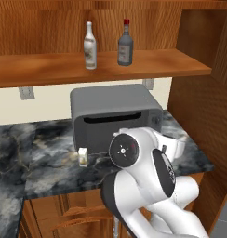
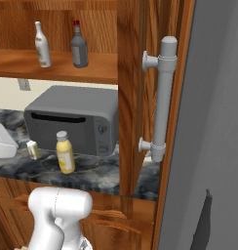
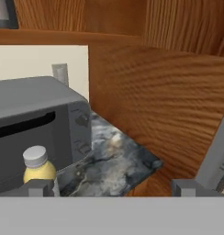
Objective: Sort all alcoholic drinks to one cabinet, and non-alcoholic drinks to the other.
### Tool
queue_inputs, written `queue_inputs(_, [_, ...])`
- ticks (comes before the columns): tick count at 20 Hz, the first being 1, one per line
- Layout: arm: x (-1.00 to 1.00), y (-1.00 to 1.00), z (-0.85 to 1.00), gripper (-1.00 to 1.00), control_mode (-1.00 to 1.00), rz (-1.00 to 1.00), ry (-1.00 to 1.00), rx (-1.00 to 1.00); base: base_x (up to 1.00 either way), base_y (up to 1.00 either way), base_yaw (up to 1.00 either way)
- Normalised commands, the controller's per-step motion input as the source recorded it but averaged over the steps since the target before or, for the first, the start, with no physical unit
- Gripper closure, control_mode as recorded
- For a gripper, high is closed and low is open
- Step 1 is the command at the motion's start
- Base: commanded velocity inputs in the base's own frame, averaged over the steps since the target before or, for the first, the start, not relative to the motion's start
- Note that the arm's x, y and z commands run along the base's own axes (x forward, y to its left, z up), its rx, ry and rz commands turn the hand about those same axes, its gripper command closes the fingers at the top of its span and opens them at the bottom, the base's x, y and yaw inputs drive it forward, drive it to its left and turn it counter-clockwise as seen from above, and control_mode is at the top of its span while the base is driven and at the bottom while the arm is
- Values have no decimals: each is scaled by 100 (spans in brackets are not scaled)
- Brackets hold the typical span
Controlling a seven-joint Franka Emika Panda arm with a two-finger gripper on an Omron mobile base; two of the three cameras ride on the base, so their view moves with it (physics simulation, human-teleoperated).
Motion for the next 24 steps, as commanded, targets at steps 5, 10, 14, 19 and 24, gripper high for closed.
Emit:
queue_inputs(5, [35,0,-29,-100,-100,0,0,0,0,0,0])
queue_inputs(10, [30,-4,-23,-100,-100,1,0,1,0,0,0])
queue_inputs(14, [36,0,-14,-100,-100,2,1,0,0,0,0])
queue_inputs(19, [33,0,-13,-100,-100,4,4,0,0,0,0])
queue_inputs(24, [19,10,-27,-100,-100,7,2,0,0,0,0])
